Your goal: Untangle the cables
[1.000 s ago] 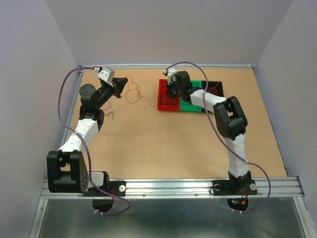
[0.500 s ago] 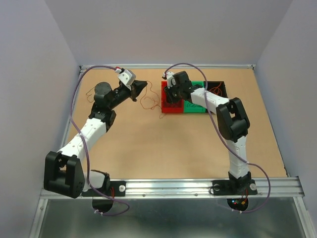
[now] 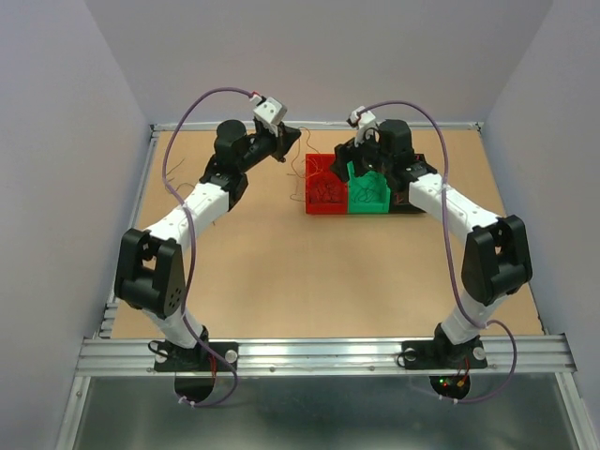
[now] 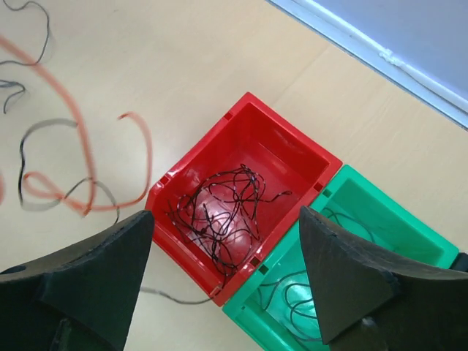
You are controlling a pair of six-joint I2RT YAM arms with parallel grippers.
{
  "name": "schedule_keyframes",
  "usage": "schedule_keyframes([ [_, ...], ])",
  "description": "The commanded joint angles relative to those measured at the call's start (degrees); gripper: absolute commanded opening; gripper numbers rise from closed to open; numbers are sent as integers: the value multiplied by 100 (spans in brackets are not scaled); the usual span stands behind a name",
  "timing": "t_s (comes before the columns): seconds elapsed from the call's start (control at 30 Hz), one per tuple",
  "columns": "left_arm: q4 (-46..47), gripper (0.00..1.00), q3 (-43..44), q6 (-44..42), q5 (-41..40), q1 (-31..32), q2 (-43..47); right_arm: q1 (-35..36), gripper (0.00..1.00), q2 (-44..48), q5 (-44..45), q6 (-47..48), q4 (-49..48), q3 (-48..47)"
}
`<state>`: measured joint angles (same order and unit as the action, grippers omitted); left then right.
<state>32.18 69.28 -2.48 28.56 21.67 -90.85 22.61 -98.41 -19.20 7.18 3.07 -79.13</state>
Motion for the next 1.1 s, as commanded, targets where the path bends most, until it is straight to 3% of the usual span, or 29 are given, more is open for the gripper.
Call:
schedule_keyframes([
  [0.0,25,0,673,186,-201,12,-319,-90,83,181,-784,11,-860,573],
  [0.3,-151,0,1088,450,-272,39,-496,-90,90,384,-2351,135,-1485,1242],
  [0.5,-317,0,1114,433,-446,83,-188,-73,91,349,-2290,415,-1511,1348],
  [0.7,-793,0,817,118,-2458,-5,453,129,89,156,-2062,793,-1284,1313],
  [0.83,-643,0,-62,-340,-3802,-188,1138,472,86,-55,-1553,1162,-818,1085],
  [1.07,-1924,0,-414,-972,-3295,-1261,1526,938,84,-231,-884,1699,-325,795],
])
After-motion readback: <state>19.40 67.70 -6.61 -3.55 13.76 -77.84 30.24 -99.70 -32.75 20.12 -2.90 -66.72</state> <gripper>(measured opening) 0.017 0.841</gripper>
